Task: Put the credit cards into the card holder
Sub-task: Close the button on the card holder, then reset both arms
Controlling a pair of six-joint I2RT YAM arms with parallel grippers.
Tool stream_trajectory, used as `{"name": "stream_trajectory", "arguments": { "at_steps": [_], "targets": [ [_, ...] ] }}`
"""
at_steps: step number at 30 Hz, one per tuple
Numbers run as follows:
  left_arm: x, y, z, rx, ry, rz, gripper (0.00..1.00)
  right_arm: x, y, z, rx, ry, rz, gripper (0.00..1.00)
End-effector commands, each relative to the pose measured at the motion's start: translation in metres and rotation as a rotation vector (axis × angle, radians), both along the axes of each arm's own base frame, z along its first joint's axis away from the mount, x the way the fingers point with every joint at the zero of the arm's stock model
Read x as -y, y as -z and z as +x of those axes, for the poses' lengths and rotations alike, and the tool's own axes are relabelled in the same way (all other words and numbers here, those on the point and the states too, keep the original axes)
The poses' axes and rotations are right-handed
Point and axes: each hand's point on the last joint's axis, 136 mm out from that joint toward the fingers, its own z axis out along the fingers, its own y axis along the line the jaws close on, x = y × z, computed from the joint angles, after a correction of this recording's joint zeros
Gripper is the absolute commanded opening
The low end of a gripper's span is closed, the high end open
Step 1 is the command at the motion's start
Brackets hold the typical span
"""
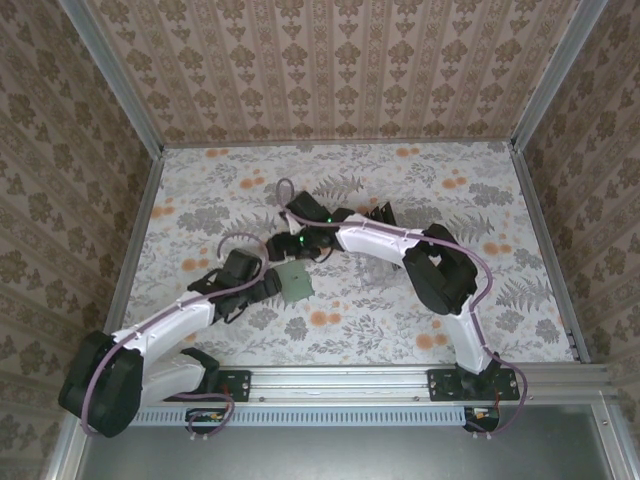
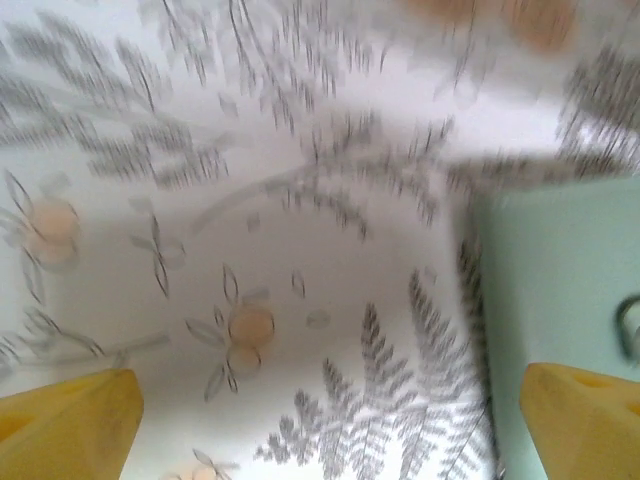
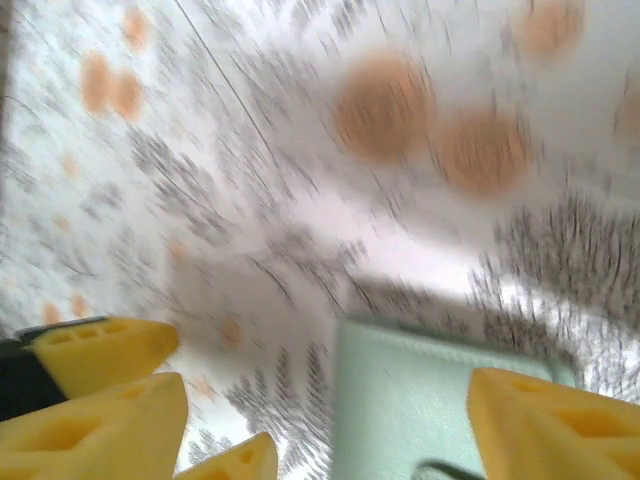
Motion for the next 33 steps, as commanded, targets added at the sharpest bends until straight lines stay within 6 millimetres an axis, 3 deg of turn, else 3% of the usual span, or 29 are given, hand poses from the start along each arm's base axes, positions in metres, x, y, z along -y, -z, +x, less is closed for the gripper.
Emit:
{"name": "stream_trajectory", "arguments": {
  "at_steps": [1,2,5,9,12,16,19,24,27,29,33],
  "targets": [
    [-0.009,-0.051,0.033,0.143,0.018,0.046,1.0,0.006,-0.074,0.02,0.09,0.031,0.107,0.85],
    [-0.01,-0.062,0.04,0.167,0.018,0.057,1.0,0.014,-0.085,0.024,0.112,0.046,0.109,0.99],
    [-0.039,-0.093,0.067,0.248,-0.06,0.147,1.0,0.052,-0.113,0.034,0.194,0.114,0.077,1.0],
    [-0.075,-0.131,0.1,0.431,-0.124,0.383,1.0,0.14,-0.134,0.048,0.306,0.277,-0.032,1.0],
    [-0.089,-0.149,0.118,0.588,-0.106,0.548,1.0,0.216,-0.127,0.054,0.33,0.408,-0.123,1.0],
    [-0.112,-0.121,0.129,0.547,-0.097,0.637,1.0,0.311,-0.101,0.046,0.37,0.6,-0.213,1.0],
    [-0.125,-0.096,0.132,0.517,-0.106,0.671,1.0,0.36,-0.093,0.03,0.464,0.66,-0.317,1.0],
    [-0.134,-0.072,0.138,0.547,-0.09,0.684,1.0,0.42,-0.074,0.01,0.658,0.753,-0.593,1.0],
    [-0.13,-0.077,0.145,0.64,-0.058,0.638,1.0,0.446,-0.055,0.005,0.704,0.817,-0.653,1.0],
    [-0.129,-0.072,0.146,0.686,-0.039,0.575,1.0,0.455,-0.045,0.005,0.743,0.837,-0.647,1.0],
    [-0.122,-0.055,0.151,0.703,0.011,0.536,1.0,0.45,-0.036,0.016,0.849,0.839,-0.518,1.0]
  ]
}}
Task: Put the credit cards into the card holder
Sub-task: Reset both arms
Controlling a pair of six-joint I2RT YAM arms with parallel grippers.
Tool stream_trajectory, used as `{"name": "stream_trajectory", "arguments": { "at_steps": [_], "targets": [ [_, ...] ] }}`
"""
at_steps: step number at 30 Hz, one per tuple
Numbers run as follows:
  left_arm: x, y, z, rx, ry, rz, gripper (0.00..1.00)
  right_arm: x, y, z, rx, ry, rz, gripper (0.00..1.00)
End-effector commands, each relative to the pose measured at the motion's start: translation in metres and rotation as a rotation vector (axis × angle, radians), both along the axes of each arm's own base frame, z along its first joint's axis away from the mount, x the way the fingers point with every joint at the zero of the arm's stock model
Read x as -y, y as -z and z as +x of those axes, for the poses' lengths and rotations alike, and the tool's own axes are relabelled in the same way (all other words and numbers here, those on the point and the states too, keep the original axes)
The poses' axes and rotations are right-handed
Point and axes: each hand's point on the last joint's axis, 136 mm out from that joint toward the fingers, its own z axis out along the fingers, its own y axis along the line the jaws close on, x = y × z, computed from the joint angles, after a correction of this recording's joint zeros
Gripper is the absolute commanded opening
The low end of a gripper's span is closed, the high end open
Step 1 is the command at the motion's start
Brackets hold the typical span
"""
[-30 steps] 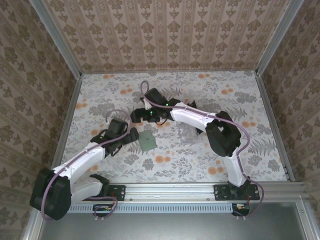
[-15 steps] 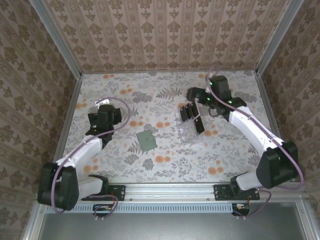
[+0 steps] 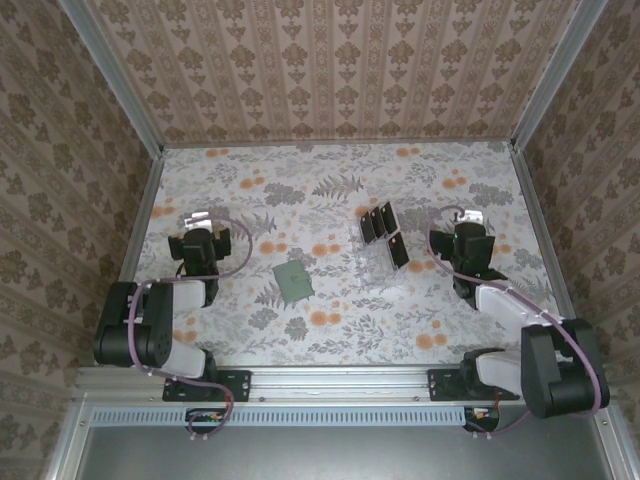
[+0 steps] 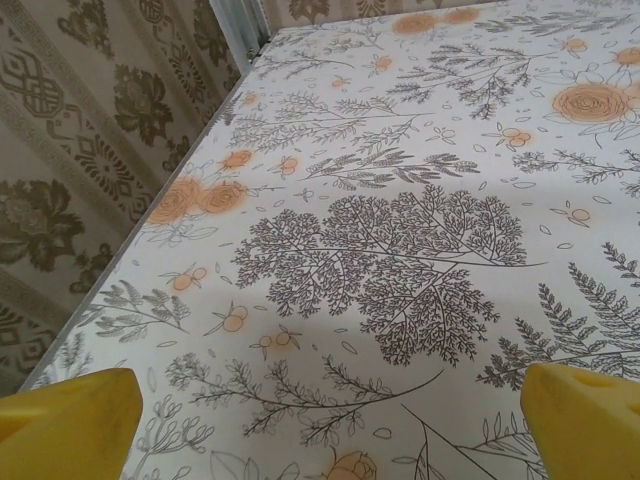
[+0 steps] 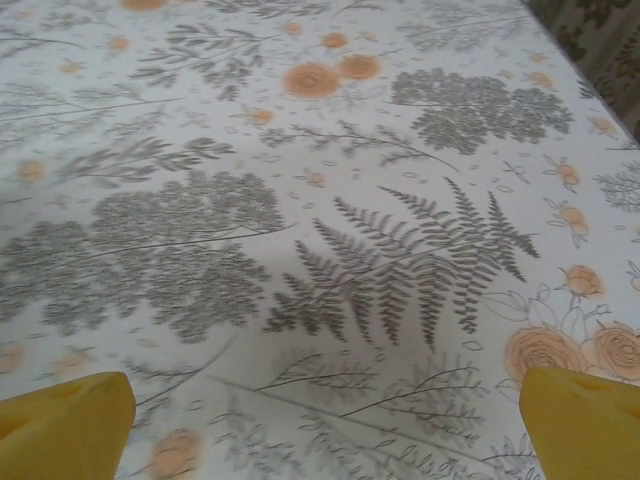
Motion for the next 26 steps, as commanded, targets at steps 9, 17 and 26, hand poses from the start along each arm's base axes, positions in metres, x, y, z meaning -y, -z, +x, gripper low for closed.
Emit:
{"name": "stream_trajectory", "arguments": {
  "at_steps": [9,17,26],
  "targets": [
    [0.016,-0.007,0.02,0.067,0.133,-0.057,1.0,-0.016,0.0,0.055,0.203,-0.157,0.04,1.0],
    [0.015,-0.007,0.021,0.067,0.135,-0.064,1.0,-0.018,0.0,0.054,0.194,-0.158,0.026,1.0],
    [0.015,-0.007,0.021,0.067,0.136,-0.063,1.0,-0.018,0.001,0.053,0.19,-0.164,0.031,1.0]
  ]
}}
